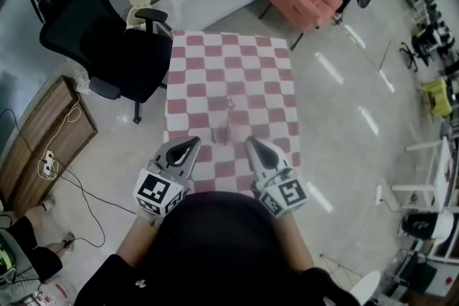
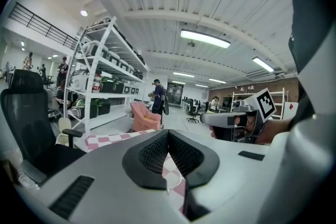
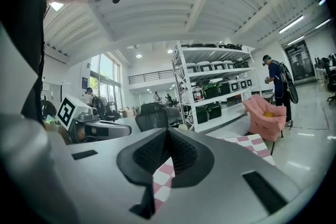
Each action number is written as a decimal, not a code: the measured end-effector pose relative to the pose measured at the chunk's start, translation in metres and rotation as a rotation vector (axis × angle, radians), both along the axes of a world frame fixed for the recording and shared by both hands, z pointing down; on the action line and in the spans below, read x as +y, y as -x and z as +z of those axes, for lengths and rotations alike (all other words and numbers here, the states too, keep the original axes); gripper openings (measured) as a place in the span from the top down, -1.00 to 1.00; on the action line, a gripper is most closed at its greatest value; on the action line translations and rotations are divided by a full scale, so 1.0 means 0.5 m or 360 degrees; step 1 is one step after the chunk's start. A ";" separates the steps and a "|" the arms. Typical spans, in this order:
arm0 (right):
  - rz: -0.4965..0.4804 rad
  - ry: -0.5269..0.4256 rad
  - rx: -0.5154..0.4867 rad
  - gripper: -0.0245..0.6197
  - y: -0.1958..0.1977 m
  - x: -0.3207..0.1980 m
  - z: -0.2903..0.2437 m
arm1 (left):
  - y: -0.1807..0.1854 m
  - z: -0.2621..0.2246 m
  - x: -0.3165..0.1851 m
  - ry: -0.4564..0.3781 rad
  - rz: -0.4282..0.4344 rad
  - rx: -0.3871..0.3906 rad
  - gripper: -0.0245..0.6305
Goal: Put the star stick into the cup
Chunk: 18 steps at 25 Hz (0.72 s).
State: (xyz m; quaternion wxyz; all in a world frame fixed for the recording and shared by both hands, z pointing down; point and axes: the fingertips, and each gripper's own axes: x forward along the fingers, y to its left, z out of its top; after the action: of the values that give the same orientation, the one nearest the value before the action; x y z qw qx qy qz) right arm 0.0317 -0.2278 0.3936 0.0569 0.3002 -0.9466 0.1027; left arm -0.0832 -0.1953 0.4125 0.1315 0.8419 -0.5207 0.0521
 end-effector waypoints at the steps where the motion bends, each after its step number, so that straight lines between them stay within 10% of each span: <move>1: 0.0006 -0.0007 -0.0010 0.86 -0.002 0.002 -0.003 | -0.003 -0.002 0.000 -0.0005 0.0010 -0.0002 0.80; 18: 0.0101 0.0011 -0.0041 0.86 -0.033 0.026 -0.004 | -0.020 -0.013 0.017 -0.0016 0.0063 -0.0005 0.80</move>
State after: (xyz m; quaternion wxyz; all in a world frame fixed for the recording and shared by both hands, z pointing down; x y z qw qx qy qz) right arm 0.0480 -0.2147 0.3914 0.0424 0.3286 -0.9369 0.1117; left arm -0.0731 -0.1870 0.4057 0.1254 0.8527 -0.5043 0.0533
